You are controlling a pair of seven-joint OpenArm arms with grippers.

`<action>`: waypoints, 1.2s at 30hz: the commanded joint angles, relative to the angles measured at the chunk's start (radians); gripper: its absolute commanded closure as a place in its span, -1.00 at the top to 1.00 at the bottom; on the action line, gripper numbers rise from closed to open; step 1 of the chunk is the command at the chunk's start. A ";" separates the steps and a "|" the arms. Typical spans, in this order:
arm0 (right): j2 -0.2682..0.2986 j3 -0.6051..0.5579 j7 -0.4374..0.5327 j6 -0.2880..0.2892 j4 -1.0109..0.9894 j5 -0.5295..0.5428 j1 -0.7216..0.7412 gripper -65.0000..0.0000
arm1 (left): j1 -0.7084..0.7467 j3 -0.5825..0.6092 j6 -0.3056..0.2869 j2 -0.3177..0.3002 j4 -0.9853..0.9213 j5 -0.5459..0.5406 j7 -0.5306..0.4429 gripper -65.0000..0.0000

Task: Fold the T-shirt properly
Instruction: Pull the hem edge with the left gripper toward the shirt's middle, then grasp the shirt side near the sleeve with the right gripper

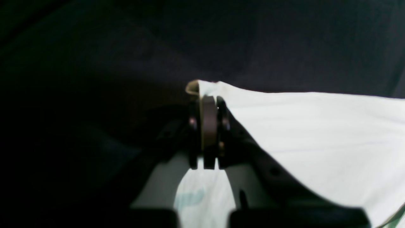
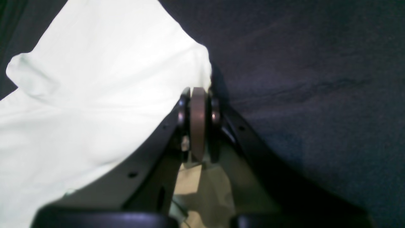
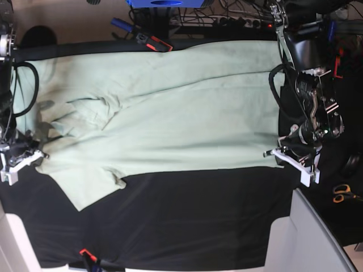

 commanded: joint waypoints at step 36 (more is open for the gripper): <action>-0.004 0.142 -0.233 -0.032 0.410 0.010 -0.144 0.01 | 0.223 -0.001 -0.002 -0.015 0.198 -0.007 -0.014 -1.00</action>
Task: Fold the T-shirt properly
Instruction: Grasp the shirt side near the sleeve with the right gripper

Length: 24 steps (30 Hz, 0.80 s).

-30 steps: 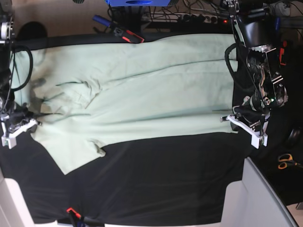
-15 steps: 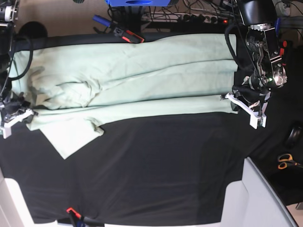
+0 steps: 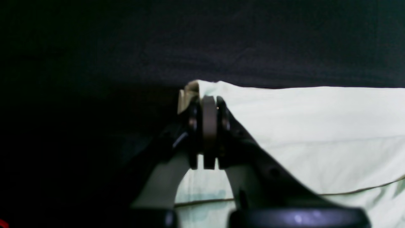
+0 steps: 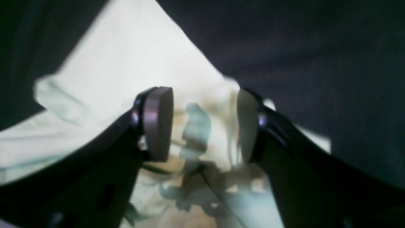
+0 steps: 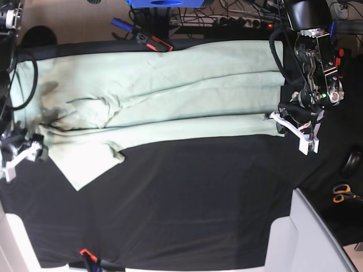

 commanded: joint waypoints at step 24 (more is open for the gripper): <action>-0.113 -0.406 0.510 0.013 -0.949 -0.371 0.563 0.52 | -0.010 -0.005 0.001 -0.002 0.018 -0.009 -0.017 -1.00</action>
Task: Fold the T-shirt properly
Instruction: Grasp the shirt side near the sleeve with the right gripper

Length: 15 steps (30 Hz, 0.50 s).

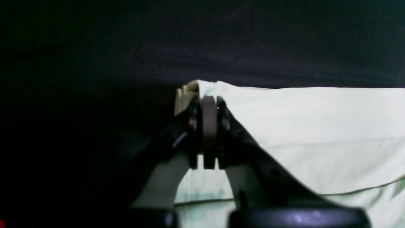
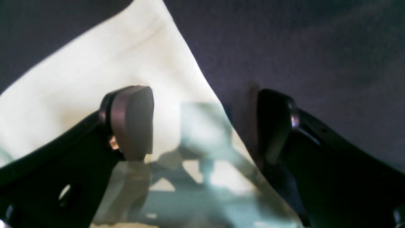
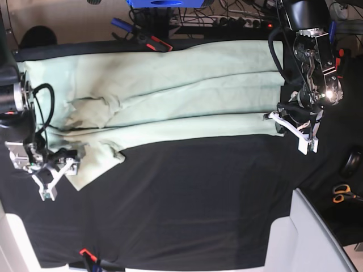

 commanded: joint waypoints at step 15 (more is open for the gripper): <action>-0.067 -0.086 -0.007 0.007 0.013 0.002 0.012 -0.24 | -0.014 -0.004 -0.003 -0.015 0.016 -0.007 -0.017 -1.00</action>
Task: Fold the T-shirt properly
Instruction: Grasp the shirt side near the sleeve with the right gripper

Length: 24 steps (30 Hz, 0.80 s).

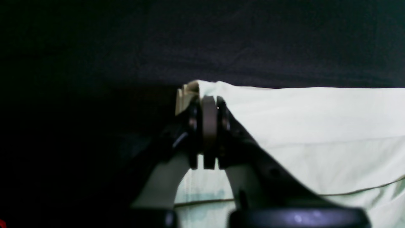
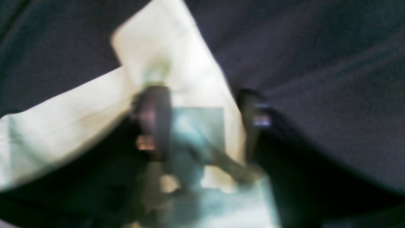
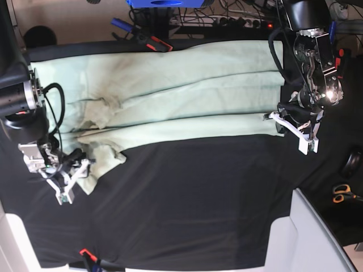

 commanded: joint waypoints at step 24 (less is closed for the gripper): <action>0.097 0.185 -0.254 0.008 0.433 -0.011 -0.016 -1.00 | -0.151 -0.004 -0.003 -0.026 0.023 -0.005 0.052 -1.00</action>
